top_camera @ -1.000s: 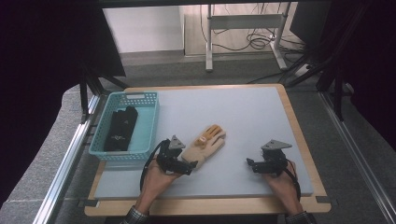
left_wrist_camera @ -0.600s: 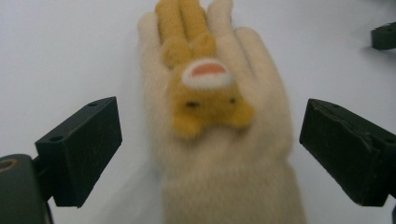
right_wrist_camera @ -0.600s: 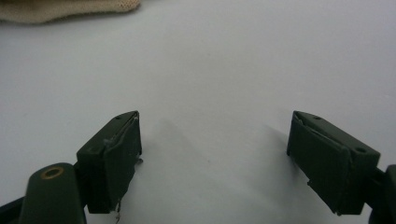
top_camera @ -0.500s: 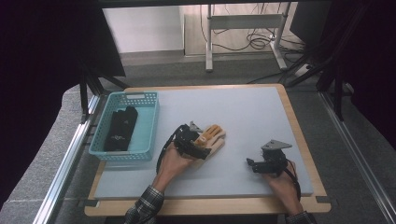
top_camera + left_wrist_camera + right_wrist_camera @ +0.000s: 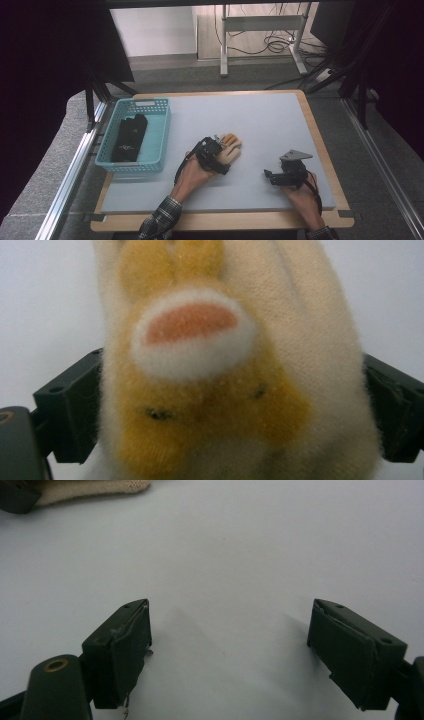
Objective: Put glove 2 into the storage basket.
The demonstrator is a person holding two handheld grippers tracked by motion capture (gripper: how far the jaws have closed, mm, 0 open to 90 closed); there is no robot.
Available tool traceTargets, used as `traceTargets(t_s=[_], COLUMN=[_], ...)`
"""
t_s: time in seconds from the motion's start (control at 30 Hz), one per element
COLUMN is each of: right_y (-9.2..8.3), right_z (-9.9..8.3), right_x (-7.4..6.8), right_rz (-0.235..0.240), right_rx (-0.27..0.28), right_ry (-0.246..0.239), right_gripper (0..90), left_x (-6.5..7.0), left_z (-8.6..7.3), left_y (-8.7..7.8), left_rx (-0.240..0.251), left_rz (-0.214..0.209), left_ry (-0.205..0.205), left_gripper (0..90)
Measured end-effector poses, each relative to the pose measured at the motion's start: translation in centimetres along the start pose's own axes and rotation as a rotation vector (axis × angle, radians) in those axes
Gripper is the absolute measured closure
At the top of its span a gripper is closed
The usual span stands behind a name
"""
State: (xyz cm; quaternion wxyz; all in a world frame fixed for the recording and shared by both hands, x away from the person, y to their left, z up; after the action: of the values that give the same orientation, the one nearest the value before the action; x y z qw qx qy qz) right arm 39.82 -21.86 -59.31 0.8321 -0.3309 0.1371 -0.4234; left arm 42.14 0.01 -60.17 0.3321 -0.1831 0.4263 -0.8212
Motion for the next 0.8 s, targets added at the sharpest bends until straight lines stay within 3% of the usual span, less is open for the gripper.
traceTargets(t_s=[0.17,0.3,0.43,0.67,0.8], right_y=[0.0,0.0,0.0,0.0,0.0], right_z=[0.0,0.0,0.0,0.0,0.0], right_x=[0.0,0.0,0.0,0.0,0.0], right_rz=[0.000,0.000,-0.001,0.000,0.000], right_rx=[0.001,0.000,0.000,0.000,-0.001], right_ry=[-0.001,-0.001,-0.001,-0.001,0.001], right_gripper=[17.2,17.2,17.2,17.2,17.3], left_x=[0.1,-0.1,0.0,0.0,-0.4], left_z=[0.0,0.1,0.1,0.2,0.7], left_y=[-0.3,-0.8,-1.0,-1.3,-1.8], left_rx=[-0.002,-0.008,-0.010,-0.009,0.019], left_rz=[-0.015,-0.012,-0.011,-0.015,0.001], left_ry=[-0.012,-0.019,-0.029,-0.036,-0.041], left_gripper=[16.9,39.3,50.9,54.6,54.3])
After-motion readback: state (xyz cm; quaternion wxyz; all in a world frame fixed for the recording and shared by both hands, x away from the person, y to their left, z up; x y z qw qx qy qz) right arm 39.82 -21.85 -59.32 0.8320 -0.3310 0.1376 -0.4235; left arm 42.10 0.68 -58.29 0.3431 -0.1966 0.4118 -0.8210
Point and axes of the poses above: each handheld gripper's, and its own axes: y roughly forward along the jaws, z roughly out of its top, x roughly to its right, the point moved 9 cm from there along y, roughly forward along the jaws, and after that the axes turned 1 degree about x, right-handed, at the moved point
